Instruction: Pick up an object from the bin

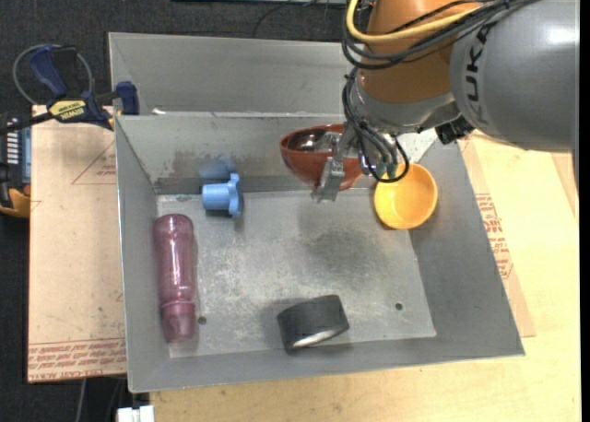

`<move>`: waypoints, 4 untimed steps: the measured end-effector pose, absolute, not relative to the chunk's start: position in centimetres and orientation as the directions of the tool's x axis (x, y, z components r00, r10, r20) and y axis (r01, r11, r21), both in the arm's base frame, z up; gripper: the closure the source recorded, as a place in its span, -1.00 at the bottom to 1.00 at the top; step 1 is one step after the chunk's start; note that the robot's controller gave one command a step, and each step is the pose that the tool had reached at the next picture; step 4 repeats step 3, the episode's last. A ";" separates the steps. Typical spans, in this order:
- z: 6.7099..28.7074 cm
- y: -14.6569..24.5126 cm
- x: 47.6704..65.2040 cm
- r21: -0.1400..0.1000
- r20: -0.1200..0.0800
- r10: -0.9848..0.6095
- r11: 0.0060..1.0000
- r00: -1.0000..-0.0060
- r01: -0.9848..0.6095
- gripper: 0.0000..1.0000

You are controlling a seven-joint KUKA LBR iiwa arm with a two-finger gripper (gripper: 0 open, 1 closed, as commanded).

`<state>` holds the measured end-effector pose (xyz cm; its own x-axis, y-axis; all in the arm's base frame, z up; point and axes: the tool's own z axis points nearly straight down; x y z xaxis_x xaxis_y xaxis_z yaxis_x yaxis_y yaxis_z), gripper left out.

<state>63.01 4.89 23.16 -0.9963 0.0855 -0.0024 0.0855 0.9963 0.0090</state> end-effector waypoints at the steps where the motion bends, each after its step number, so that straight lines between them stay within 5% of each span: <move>1: 18.1 -0.5 60.6 0.005 0.022 -0.068 0.998 -0.997 -0.068 1.00; 2: 21.0 4.5 63.1 0.015 -0.006 0.073 0.997 -0.997 0.073 1.00; 3: 23.4 3.0 61.8 0.011 0.017 0.047 0.999 -0.999 0.047 1.00; 4: 23.4 3.0 61.8 0.011 0.017 0.047 0.999 -0.999 0.047 1.00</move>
Offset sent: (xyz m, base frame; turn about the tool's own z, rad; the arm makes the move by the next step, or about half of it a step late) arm 0.0004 -0.0068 -0.0203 -0.0064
